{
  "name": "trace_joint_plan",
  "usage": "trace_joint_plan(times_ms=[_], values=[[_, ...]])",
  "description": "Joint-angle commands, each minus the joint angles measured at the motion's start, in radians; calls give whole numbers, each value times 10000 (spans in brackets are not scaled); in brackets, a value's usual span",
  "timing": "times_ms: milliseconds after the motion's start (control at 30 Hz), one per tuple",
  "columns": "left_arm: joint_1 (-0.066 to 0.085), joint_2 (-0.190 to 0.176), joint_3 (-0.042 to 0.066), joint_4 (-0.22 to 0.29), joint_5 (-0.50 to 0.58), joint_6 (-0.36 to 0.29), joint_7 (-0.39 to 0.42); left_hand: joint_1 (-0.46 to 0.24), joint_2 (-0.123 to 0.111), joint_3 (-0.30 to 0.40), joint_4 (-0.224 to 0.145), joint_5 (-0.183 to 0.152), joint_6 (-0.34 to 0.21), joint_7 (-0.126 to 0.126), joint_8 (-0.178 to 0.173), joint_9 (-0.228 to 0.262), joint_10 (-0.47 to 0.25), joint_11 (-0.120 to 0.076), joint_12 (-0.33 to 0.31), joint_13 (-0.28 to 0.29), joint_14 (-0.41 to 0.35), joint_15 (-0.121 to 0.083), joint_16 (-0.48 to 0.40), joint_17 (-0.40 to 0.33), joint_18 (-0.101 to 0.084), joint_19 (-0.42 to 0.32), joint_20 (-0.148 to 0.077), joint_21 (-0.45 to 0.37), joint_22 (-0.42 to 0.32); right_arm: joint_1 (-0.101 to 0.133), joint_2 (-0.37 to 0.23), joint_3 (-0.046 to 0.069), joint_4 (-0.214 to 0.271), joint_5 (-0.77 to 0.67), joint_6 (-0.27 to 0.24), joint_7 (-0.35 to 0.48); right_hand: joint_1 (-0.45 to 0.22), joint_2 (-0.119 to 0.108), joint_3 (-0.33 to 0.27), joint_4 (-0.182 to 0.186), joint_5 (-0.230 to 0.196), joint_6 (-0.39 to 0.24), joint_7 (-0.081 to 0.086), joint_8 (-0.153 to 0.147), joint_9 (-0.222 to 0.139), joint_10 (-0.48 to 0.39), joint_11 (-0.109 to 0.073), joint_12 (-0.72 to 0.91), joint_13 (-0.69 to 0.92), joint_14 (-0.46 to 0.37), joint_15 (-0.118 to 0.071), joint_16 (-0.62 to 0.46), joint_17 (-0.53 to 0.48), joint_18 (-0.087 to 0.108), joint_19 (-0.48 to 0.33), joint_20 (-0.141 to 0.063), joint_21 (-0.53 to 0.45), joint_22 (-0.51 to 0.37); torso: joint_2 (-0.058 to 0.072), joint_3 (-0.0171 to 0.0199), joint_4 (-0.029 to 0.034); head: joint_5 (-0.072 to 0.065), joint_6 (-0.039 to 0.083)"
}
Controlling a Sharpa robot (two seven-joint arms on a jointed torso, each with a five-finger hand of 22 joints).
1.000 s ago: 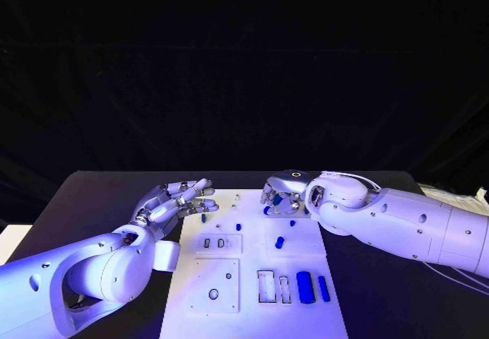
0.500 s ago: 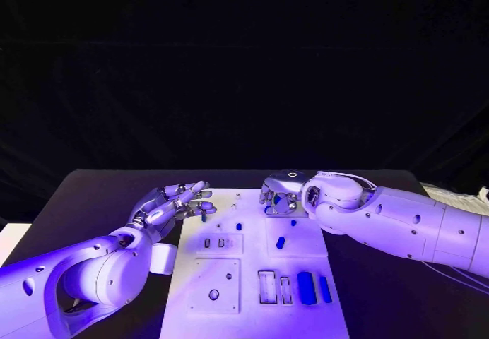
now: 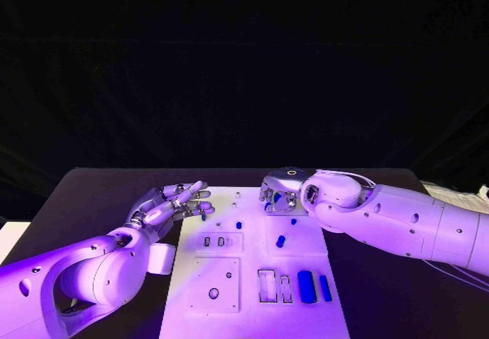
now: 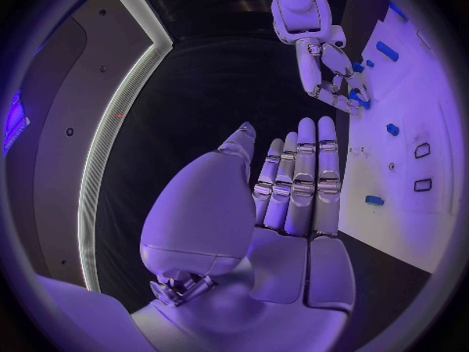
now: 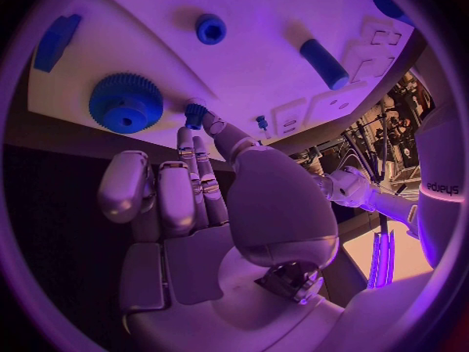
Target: Assemble the parts on the task board
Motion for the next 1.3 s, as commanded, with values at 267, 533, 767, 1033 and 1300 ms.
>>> trace_joint_plan(times_ms=[267,533,767,1033,1300], values=[[16,-14,8,-28,16,246,-6,-54,13,-68,-24,-44,5,42,-78,-8,1,68,-80,-10,-5,36,-37,16,115,13,64,-44,-18,-33,-93,-19,272,-373,-406,57,81,-89,31,98,-75,89,1,-15,19,-22,-13,-11,15,394,52,50,11,-177,94,-5,84,71,32,-15,51,-49,30],[16,-18,8,-28,16,266,-17,-27,32,-63,-46,-39,12,33,-89,-5,5,62,-95,-7,-7,36,-56,23,117,15,66,-54,-27,-36,-157,-19,364,-448,-375,-14,101,-123,56,123,-93,104,-4,-17,19,2,-19,-12,16,388,46,66,19,-181,96,-8,120,113,47,-18,71,-82,44],[16,-24,8,-32,16,281,-34,-5,47,-57,-62,-37,20,26,-96,-3,12,59,-104,-5,-4,34,-68,29,119,18,66,-60,-34,-40,-189,-19,411,-495,-337,-77,118,-129,75,133,-95,114,-6,-16,20,14,-23,-12,17,384,43,72,19,-178,88,-11,124,109,53,-20,101,-113,31],[16,-29,8,-44,16,290,-50,8,53,-54,-72,-36,23,23,-101,-2,14,57,-109,-5,-3,32,-75,33,120,20,66,-64,-38,-51,-318,-18,541,-523,-125,-208,-5,-424,-56,302,-160,57,5,-51,0,-109,0,-41,4,331,70,21,-116,-172,26,2,147,99,65,-21,122,-129,40],[16,-49,8,-46,16,291,-59,8,53,-54,-72,-36,23,23,-101,-2,14,57,-109,-5,-3,32,-75,33,120,20,66,-64,-38,-63,-451,-18,479,-549,20,-323,110,-587,-319,540,-196,-85,24,-54,-19,-473,51,-38,6,260,100,-90,-346,-142,-101,41,95,-26,80,-19,124,-139,34]])
